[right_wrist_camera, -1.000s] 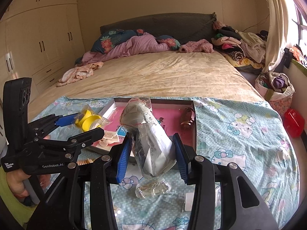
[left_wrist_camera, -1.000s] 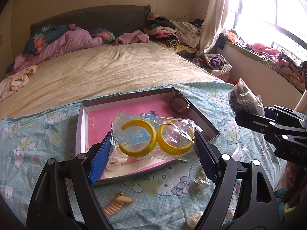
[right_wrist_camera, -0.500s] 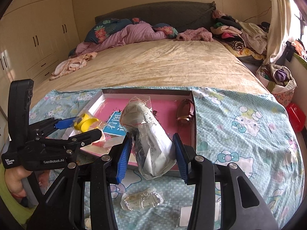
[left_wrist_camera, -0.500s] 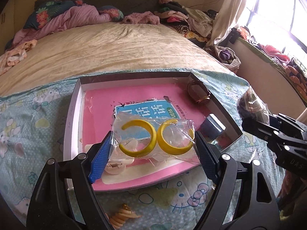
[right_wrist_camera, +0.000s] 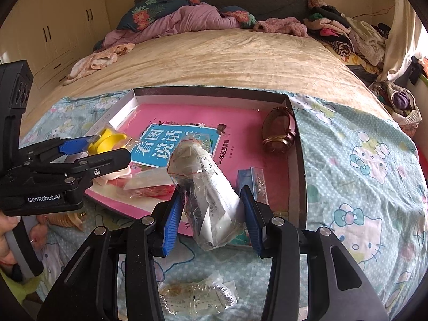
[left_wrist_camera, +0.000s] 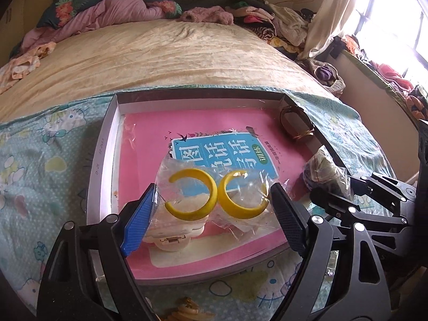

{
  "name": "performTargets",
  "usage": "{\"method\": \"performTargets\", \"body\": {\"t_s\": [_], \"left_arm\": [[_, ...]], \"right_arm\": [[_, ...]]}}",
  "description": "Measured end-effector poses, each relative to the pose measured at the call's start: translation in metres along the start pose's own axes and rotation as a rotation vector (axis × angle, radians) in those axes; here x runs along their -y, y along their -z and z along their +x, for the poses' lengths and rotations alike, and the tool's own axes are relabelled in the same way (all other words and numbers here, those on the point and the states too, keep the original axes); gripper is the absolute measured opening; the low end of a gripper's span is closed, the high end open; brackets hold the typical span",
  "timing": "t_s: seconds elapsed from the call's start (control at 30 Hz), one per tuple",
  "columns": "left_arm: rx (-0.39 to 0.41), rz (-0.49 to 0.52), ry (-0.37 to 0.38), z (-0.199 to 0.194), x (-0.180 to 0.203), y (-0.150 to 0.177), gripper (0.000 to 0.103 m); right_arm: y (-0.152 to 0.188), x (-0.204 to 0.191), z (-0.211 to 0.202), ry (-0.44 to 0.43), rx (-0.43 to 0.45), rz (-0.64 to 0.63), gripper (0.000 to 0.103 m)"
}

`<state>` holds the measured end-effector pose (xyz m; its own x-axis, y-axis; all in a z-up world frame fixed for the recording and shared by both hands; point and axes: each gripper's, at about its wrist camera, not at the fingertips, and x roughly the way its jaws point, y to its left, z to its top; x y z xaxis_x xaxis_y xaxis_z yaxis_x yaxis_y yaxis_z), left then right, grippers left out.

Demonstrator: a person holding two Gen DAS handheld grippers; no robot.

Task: Organize jewelry
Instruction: 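Carry both bags over the grey box and lower them inside, then open both tools and withdraw them from the grey box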

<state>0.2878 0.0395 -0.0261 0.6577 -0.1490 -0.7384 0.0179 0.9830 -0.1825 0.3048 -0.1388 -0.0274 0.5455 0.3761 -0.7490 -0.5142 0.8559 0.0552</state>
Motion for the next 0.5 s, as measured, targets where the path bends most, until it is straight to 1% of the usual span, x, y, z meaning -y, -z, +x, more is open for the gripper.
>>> {"method": "performTargets", "body": {"t_s": [0.13, 0.3, 0.37, 0.4, 0.43, 0.5], "left_arm": [[-0.004, 0.005, -0.008, 0.002, 0.000, 0.000, 0.076], [0.003, 0.012, -0.013, 0.000, 0.001, -0.001, 0.077], [0.008, 0.015, -0.015, -0.003, 0.001, -0.001, 0.077], [0.011, 0.014, -0.012, -0.005, 0.002, -0.001, 0.077], [0.014, 0.014, -0.011, -0.006, 0.002, -0.001, 0.077], [0.022, 0.015, -0.009, -0.010, 0.003, -0.001, 0.077]], "right_arm": [[-0.001, -0.004, 0.009, 0.002, -0.005, -0.018, 0.042], [-0.001, -0.007, 0.009, -0.009, 0.000, -0.013, 0.045], [0.000, -0.006, 0.003, -0.010, 0.017, -0.009, 0.048], [0.001, -0.005, -0.001, -0.014, 0.024, 0.001, 0.054], [0.001, -0.003, -0.005, -0.018, 0.035, 0.013, 0.057], [0.002, 0.001, -0.015, -0.021, 0.054, 0.033, 0.059]]}}
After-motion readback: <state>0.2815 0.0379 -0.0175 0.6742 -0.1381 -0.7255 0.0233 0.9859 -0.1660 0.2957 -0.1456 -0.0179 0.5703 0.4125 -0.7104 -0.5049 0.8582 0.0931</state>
